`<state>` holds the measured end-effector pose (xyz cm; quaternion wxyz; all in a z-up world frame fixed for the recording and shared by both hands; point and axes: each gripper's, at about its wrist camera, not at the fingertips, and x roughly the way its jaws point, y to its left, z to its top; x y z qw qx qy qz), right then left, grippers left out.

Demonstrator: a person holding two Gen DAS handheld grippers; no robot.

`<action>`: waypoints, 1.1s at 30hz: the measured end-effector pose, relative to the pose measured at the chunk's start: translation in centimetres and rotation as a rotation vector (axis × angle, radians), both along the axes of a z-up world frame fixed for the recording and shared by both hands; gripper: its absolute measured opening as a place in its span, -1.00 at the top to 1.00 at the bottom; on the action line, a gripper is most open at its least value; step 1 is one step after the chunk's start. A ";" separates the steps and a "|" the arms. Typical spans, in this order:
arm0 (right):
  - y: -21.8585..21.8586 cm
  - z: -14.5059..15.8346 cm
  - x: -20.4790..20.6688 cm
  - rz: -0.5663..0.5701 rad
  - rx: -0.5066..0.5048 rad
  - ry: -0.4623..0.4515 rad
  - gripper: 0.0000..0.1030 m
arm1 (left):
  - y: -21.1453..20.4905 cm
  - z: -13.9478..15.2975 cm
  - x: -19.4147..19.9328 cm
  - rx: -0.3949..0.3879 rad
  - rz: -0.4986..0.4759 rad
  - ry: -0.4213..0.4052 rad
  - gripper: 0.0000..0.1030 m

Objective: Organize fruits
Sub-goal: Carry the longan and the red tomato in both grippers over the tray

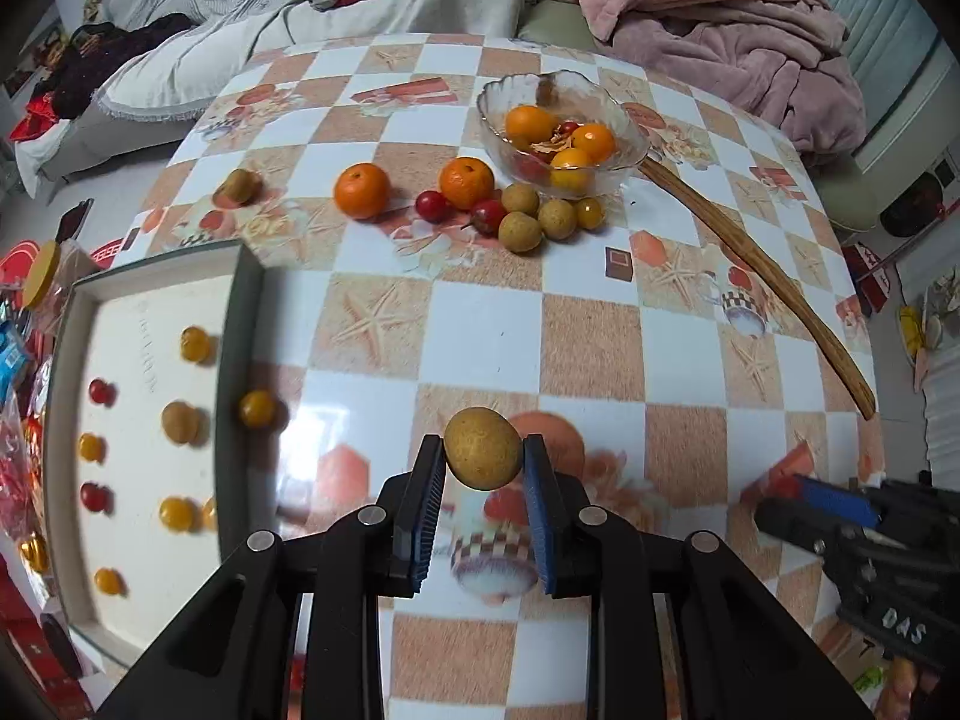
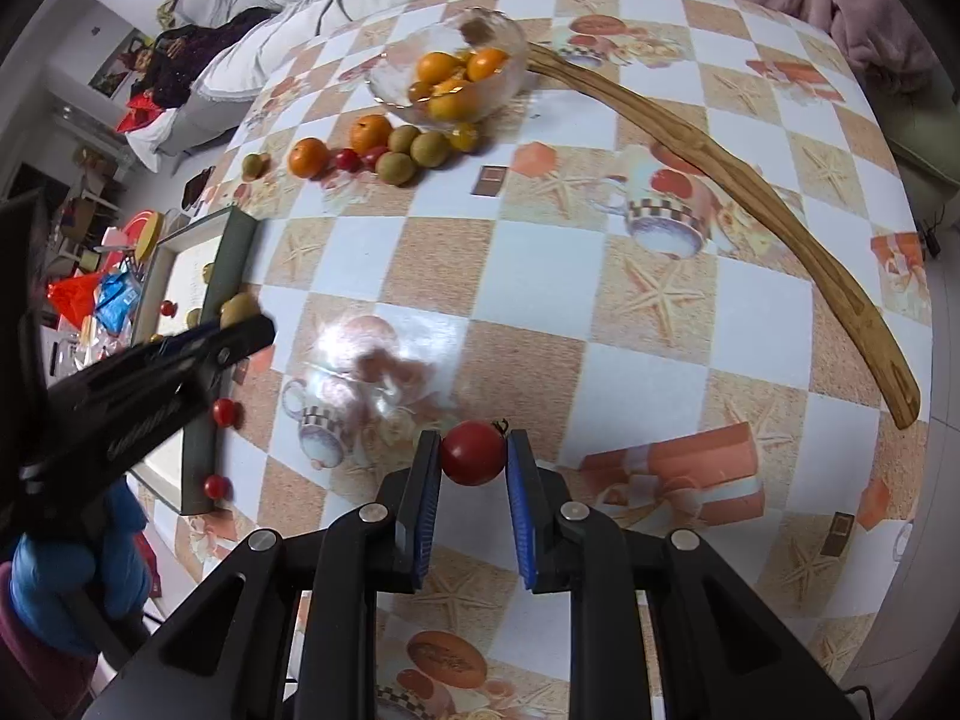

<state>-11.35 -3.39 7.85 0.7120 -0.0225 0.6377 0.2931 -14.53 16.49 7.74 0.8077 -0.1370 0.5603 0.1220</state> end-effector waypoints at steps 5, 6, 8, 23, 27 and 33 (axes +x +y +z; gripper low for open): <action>2.3 0.8 -1.4 0.020 0.007 -0.018 0.54 | 1.2 1.0 -2.8 -0.003 -0.009 0.000 0.46; 2.8 1.0 -1.7 0.022 0.009 -0.022 0.54 | 1.6 1.2 -3.4 -0.003 -0.013 -0.002 0.46; 4.0 1.4 -2.5 0.018 0.017 -0.028 0.54 | 2.4 1.4 -4.4 -0.007 -0.021 -0.001 0.46; 14.2 3.9 -8.5 0.048 0.033 -0.042 0.54 | 10.6 2.4 -11.2 -0.017 -0.018 0.005 0.46; 16.0 4.4 -9.3 0.076 0.027 -0.051 0.54 | 12.1 2.5 -12.4 -0.016 -0.004 0.001 0.46; 18.1 4.6 -10.1 0.111 0.014 -0.051 0.54 | 14.2 2.1 -14.0 -0.022 0.017 0.009 0.46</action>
